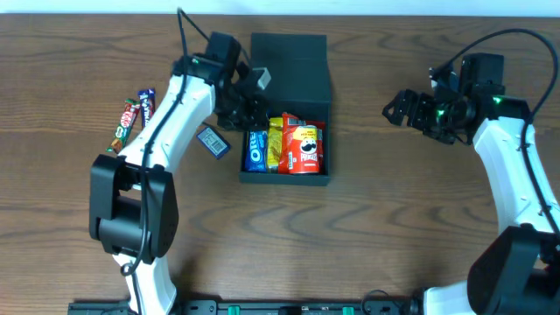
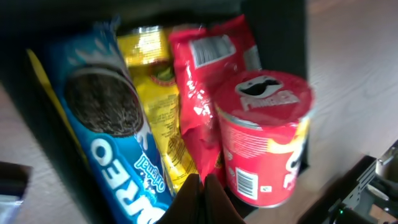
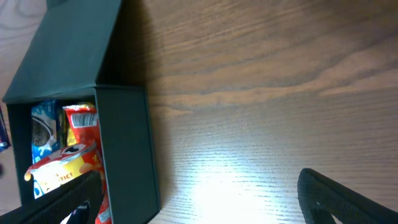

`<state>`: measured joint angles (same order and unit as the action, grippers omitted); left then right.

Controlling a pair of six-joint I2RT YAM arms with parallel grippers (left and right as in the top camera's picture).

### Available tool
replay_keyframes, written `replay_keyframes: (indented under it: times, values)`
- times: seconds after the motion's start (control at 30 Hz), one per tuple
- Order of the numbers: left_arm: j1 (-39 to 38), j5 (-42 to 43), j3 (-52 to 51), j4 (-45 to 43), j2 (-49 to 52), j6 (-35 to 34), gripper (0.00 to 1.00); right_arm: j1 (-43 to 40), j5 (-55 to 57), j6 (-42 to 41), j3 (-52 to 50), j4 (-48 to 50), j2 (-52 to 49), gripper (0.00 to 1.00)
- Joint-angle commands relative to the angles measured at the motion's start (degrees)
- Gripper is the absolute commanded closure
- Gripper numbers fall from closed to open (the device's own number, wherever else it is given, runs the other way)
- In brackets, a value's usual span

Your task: Pack container

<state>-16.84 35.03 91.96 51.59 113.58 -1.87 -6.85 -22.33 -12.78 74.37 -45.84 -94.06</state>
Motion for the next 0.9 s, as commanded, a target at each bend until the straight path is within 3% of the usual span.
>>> replay_keyframes:
  times: [0.0, 0.47, 0.87]
  values:
    - [-1.16, -1.16, -2.49, -1.11, 0.44, -5.05, 0.94, -0.2, -0.61, 0.59, 0.94, 0.46, 0.81, 0.01]
    - [-7.98, -4.33, -3.76, -5.86, 3.1, -10.27, 0.94, -0.2, -0.63, 0.59, 0.94, 1.84, 0.81, 0.01]
    - [-9.09, 0.11, -3.74, -7.96, 3.76, -12.96, 0.94, -0.2, -0.61, 0.61, 0.94, 1.86, 0.81, 0.01]
